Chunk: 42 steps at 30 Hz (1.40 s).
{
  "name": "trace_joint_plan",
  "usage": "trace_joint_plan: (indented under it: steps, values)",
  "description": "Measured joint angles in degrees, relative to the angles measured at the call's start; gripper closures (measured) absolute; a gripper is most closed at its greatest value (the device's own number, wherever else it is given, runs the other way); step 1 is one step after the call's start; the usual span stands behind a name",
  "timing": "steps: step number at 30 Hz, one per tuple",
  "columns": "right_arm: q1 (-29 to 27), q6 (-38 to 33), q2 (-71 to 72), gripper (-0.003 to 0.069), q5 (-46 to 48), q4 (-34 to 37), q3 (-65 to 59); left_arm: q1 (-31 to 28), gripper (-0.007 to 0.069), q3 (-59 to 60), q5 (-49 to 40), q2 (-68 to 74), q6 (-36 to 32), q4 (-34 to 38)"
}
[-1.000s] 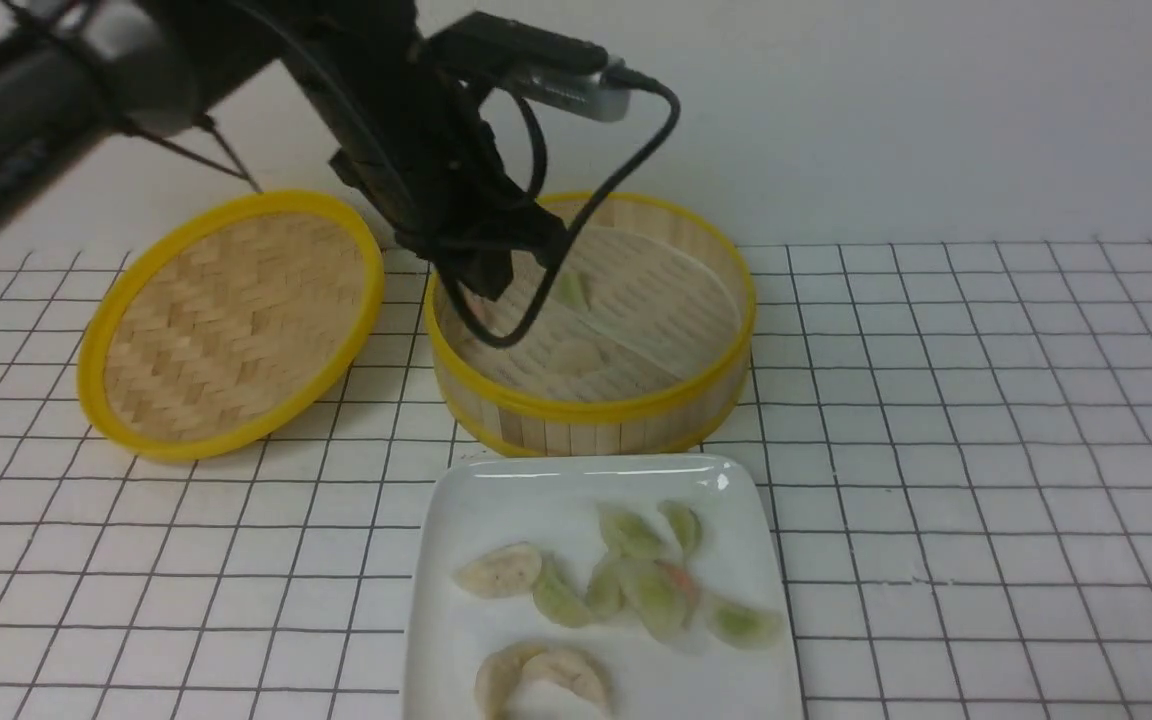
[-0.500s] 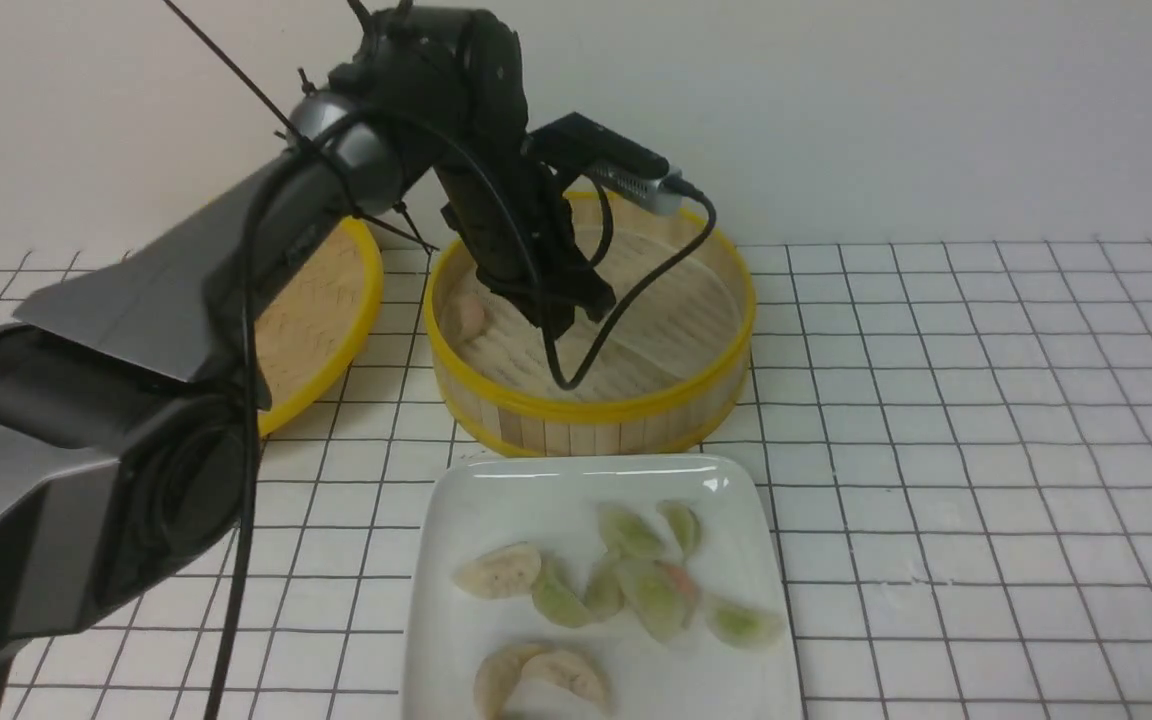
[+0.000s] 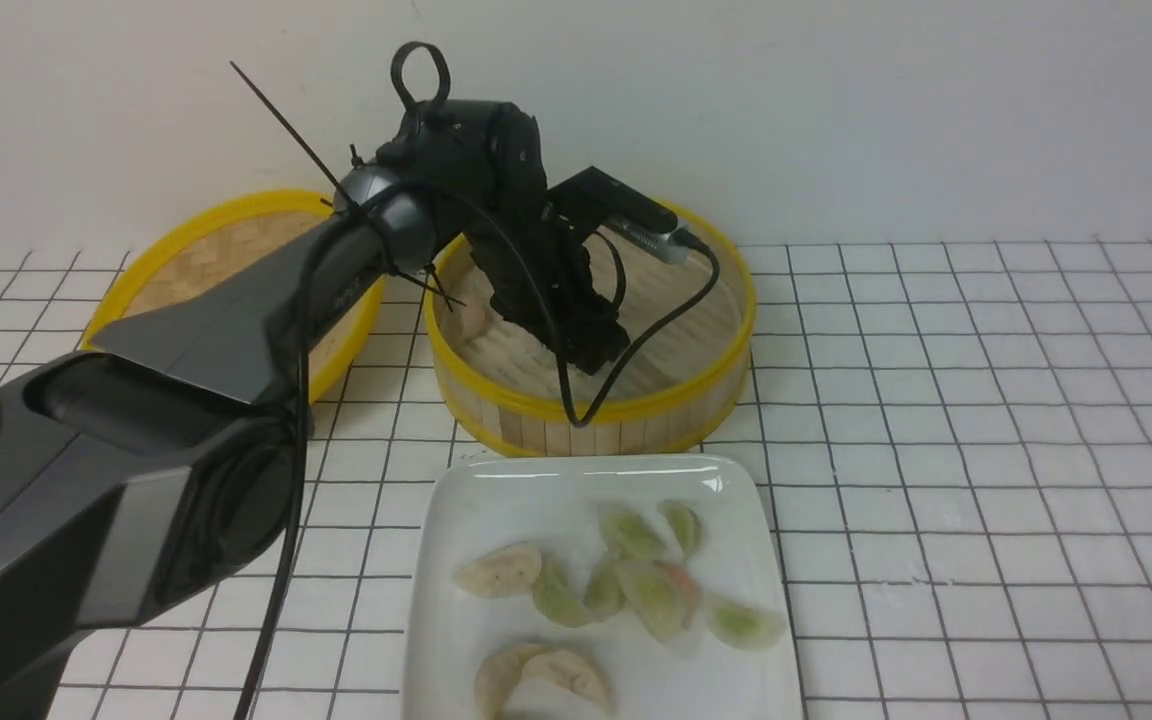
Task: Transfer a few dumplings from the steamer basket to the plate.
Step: Use the left arm to grab a dumpling from the steamer, then use the left arm to put the dumpling into the plate
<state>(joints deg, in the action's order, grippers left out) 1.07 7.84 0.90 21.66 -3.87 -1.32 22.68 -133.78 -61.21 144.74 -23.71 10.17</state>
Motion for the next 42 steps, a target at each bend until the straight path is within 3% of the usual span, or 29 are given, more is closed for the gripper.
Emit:
trace_joint_plan:
  steps: [3,4,13,19,25,31,36,42]
  values:
    - [0.0,0.0,0.0,0.0673,0.0,0.0,0.0,0.0,0.0427,-0.1,-1.5,-0.7,0.1,-0.1]
    - [0.0,0.0,0.0,0.0673,0.0,0.0,0.0,0.0,0.0432,-0.1,-2.0,-1.0,0.2,-0.2]
    - [0.0,0.0,0.0,0.0673,0.0,0.0,0.0,0.1,0.0431,-0.3,-9.1,-9.3,2.2,-0.7]
    - [0.0,0.0,0.0,0.0673,0.0,0.0,0.0,0.1,0.0431,-0.5,-9.4,-10.9,2.7,-0.6]
    - [0.0,0.0,0.0,0.0673,0.0,0.0,0.0,0.1,0.0431,2.0,-9.6,-13.6,9.2,-0.6]
    - [0.0,0.0,0.0,0.0673,0.0,0.0,0.0,0.2,0.0441,19.5,-9.3,-30.7,11.3,-0.5]
    - [0.0,0.0,0.0,0.0673,0.0,0.0,0.0,1.6,0.0441,46.5,-9.4,-46.7,12.1,1.7]
    - [0.0,0.0,0.0,0.0673,0.0,0.0,0.0,4.4,0.0441,60.7,-1.8,-47.6,12.0,3.3]
